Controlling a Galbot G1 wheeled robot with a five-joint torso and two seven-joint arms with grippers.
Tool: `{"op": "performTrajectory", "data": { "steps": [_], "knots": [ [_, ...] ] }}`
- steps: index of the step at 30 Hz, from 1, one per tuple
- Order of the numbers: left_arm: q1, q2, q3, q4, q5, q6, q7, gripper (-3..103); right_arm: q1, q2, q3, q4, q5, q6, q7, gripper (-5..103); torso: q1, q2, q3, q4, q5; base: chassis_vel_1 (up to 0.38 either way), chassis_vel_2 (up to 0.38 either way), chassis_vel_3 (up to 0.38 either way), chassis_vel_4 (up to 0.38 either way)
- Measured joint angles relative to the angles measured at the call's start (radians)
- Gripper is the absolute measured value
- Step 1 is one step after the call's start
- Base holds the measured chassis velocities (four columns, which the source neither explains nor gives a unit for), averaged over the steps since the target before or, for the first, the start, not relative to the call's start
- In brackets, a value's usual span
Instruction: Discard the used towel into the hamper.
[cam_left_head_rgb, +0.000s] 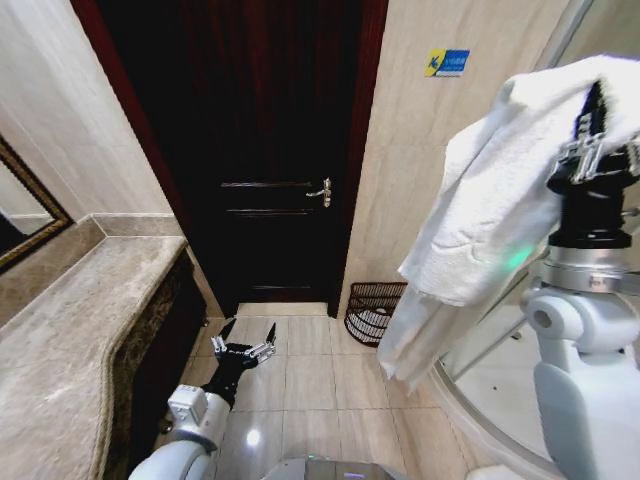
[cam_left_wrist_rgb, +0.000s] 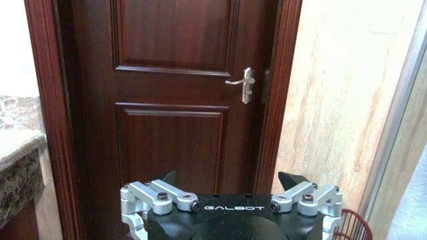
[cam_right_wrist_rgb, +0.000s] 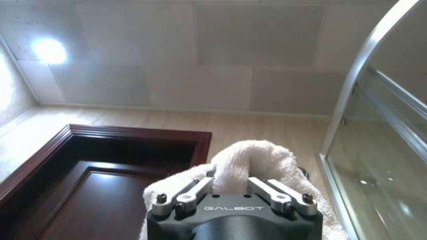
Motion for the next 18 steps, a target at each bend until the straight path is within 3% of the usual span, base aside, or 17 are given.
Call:
{"op": "performTrajectory", "data": {
  "steps": [6, 18],
  "knots": [
    [0.0, 0.0, 0.0, 0.0, 0.0, 0.0, 0.0, 100, -0.002, -0.002, 0.004, 0.009, 0.001, -0.003, 0.002, 9, 0.0, 0.0, 0.0, 0.0, 0.0001, -0.034, 0.037, 0.037, -0.046],
    [0.0, 0.0, 0.0, 0.0, 0.0, 0.0, 0.0, 100, -0.014, -0.02, 0.018, 0.061, 0.029, -0.016, 0.012, 9, 0.001, -0.001, 0.0, 0.0001, 0.0006, -0.156, 0.15, 0.15, -0.149]
  ]
}}
